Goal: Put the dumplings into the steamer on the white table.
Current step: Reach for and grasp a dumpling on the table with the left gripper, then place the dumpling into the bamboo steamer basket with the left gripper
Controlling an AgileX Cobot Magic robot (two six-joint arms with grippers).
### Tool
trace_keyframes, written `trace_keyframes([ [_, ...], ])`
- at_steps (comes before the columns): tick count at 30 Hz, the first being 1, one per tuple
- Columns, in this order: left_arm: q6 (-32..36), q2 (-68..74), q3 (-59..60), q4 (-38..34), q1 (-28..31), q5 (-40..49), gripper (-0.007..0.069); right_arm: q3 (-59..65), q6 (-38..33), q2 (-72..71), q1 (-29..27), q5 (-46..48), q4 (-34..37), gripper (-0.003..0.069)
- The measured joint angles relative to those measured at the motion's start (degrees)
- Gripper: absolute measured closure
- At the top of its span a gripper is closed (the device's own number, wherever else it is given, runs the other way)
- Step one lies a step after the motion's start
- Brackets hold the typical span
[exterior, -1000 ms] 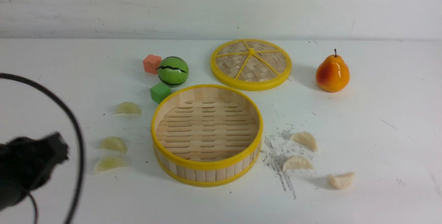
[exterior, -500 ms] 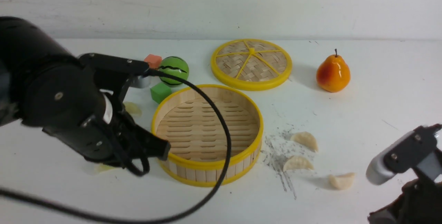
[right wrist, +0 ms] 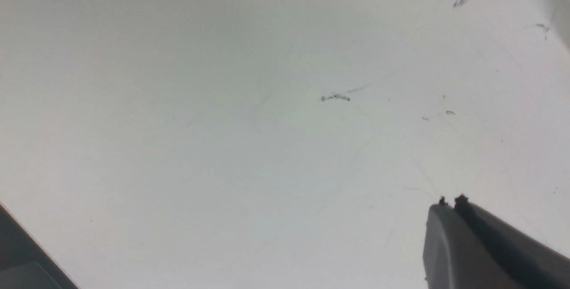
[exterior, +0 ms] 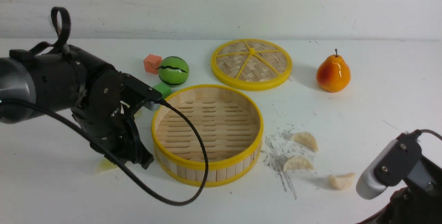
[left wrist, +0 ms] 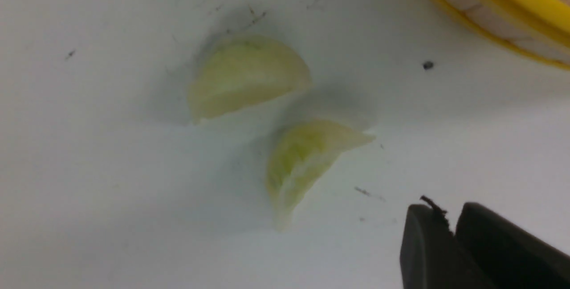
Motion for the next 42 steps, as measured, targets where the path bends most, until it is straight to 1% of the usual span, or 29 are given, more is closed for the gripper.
trace_keyframes([
  [1, -1.1, 0.8, 0.0, 0.6, 0.4, -1.2, 0.0468, 0.0, 0.0, 0.0, 0.0, 0.0, 0.2, 0.0660],
  [2, -3.7, 1.4, 0.0, 1.7, 1.1, -2.7, 0.0409, 0.0, 0.0, 0.0, 0.0, 0.0, 0.4, 0.0659],
  [4, -8.8, 2.2, -0.3, 2.4, 2.4, -4.2, 0.0347, 0.0, 0.0, 0.0, 0.0, 0.0, 0.5, 0.0659],
  [5, -12.5, 2.7, -0.6, 2.6, 3.6, -4.9, 0.0313, 0.0, 0.0, 0.0, 0.0, 0.1, 0.6, 0.0659],
  [7, -15.7, 3.3, -1.0, 2.7, 6.0, -5.0, 0.0261, 0.0, 0.0, 0.0, 0.0, 0.1, 0.6, 0.0658],
  [9, -15.8, 3.6, -1.0, 2.7, 7.4, -4.7, 0.0241, 0.0, 0.0, 0.0, 0.0, 0.1, 0.6, 0.0657],
  [10, -14.2, 4.1, -1.0, 1.8, 8.9, -3.6, 0.0224, 0.0, 0.0, 0.0, 0.0, 0.1, 0.8, 0.0655],
  [12, -10.3, 4.6, -1.0, 0.4, 9.7, -2.5, 0.0218, 0.0, -0.1, 0.0, 0.0, 0.2, 1.0, 0.0654],
  [18, 11.5, 5.5, -1.0, -5.9, 9.7, -2.7, 0.0218, 0.0, -0.1, 0.0, 0.0, 0.3, 2.9, 0.0649],
  [21, 15.1, 5.8, -1.1, -9.5, 9.7, -4.2, 0.0218, 0.0, -0.1, 0.0, 0.0, 0.0, 3.4, 0.0645],
  [24, 15.8, 7.2, -1.1, -11.2, 9.7, -5.1, 0.0218, 0.0, -0.1, 0.0, 0.0, -0.1, 3.7, 0.0639],
  [27, 16.1, 9.1, -1.6, -10.9, 9.7, -5.2, 0.0232, 0.0, -0.1, 0.0, 0.0, -0.1, 4.2, 0.0638],
  [30, 15.7, 10.0, -1.9, -11.4, 9.7, -3.1, 0.0313, 0.0, -0.1, 0.0, 0.0, -0.1, 4.9, 0.0637],
  [32, 13.1, 10.0, -2.0, -11.6, 9.7, -1.7, 0.0403, 0.0, -0.1, 0.0, 0.0, -0.2, 5.0, 0.0635],
  [34, 11.1, 10.0, -2.1, -11.6, 9.7, -1.5, 0.0426, 0.0, -0.1, 0.0, 0.0, -0.2, 5.2, 0.0634],
  [37, 5.4, 9.9, -2.3, -11.6, 9.7, -0.5, 0.0424, 0.0, -0.1, 0.0, 0.0, -0.2, 5.2, 0.0629],
  [38, 4.5, 9.8, -2.5, -11.6, 9.7, 0.4, 0.0424, 0.0, -0.1, 0.0, 0.0, -0.2, 5.2, 0.0628],
  [41, 1.2, 8.3, -5.0, -11.9, 9.7, 7.5, 0.0424, 0.0, -0.1, 0.0, 0.0, -0.3, 5.3, 0.0625],
  [42, 1.0, 8.1, -5.3, -12.0, 9.7, 8.0, 0.0424, 0.0, -0.1, 0.0, 0.0, -0.3, 5.3, 0.0625],
])
